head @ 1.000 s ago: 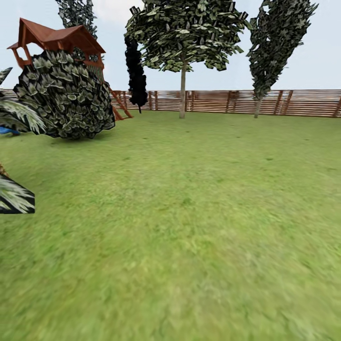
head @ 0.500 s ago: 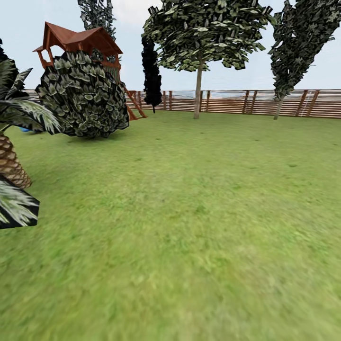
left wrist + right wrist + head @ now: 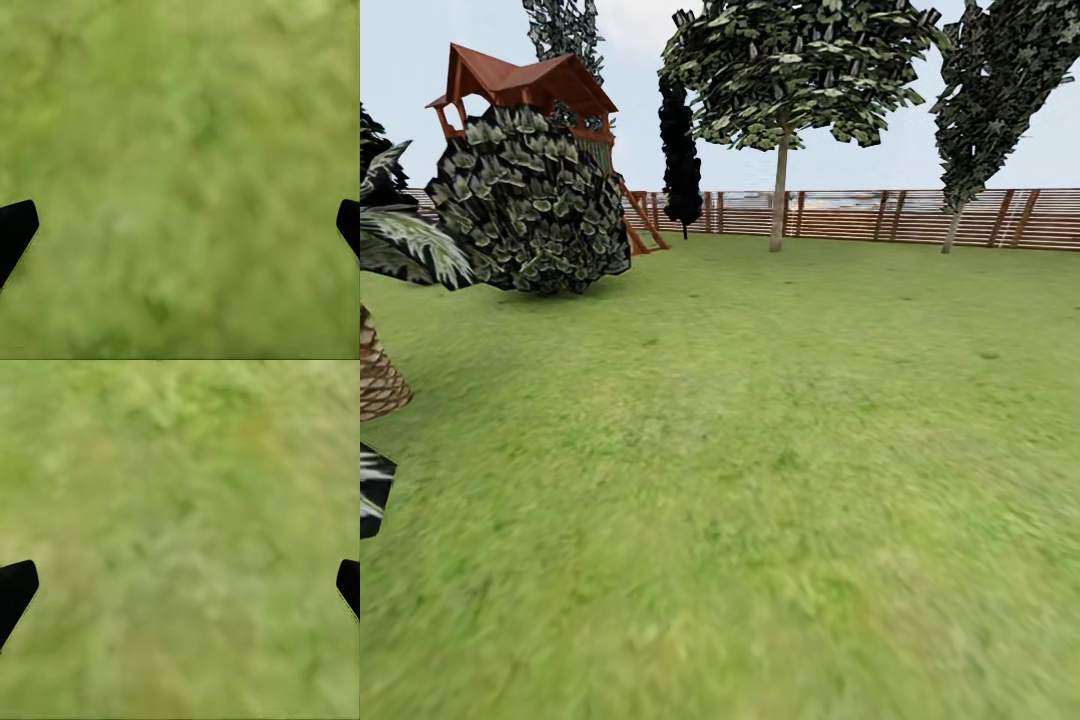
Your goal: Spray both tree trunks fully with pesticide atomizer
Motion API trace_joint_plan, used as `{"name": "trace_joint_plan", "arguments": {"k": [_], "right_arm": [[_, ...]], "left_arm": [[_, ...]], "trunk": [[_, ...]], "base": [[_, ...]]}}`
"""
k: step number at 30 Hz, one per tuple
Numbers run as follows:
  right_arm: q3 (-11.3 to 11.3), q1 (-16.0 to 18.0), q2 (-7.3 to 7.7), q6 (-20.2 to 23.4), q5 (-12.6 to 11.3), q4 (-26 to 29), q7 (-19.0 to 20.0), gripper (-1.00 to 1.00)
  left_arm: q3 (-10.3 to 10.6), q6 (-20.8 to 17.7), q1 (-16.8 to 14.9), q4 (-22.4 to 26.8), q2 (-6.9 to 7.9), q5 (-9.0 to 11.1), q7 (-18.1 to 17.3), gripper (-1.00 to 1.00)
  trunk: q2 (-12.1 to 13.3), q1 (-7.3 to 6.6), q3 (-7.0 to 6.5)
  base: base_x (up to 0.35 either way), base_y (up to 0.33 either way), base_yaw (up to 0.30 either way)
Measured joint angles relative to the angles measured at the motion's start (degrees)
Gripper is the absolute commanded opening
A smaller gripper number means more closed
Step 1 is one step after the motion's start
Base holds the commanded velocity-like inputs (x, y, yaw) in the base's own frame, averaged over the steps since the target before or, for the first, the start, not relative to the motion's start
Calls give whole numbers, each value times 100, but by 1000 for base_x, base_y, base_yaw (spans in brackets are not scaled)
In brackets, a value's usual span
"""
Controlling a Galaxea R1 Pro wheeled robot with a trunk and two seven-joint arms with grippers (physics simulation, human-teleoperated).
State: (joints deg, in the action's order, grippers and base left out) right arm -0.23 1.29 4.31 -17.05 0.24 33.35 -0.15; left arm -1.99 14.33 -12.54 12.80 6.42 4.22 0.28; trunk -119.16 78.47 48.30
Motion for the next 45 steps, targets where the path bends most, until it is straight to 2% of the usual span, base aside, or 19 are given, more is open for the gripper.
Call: {"name": "trace_joint_plan", "arguments": {"k": [14,36,45], "right_arm": [[6,0,0,2,-1,0,-1,100],[15,1,-1,-1,0,5,-1,100],[15,0,0,1,0,8,-1,100]], "left_arm": [[-4,0,0,0,-1,0,1,100],[3,-1,2,0,-2,0,0,100],[3,0,0,-1,-2,0,0,100]], "trunk": [[0,0,0],[0,0,0],[0,0,0]], "base": [[338,0,8],[338,0,226],[338,0,34]]}}
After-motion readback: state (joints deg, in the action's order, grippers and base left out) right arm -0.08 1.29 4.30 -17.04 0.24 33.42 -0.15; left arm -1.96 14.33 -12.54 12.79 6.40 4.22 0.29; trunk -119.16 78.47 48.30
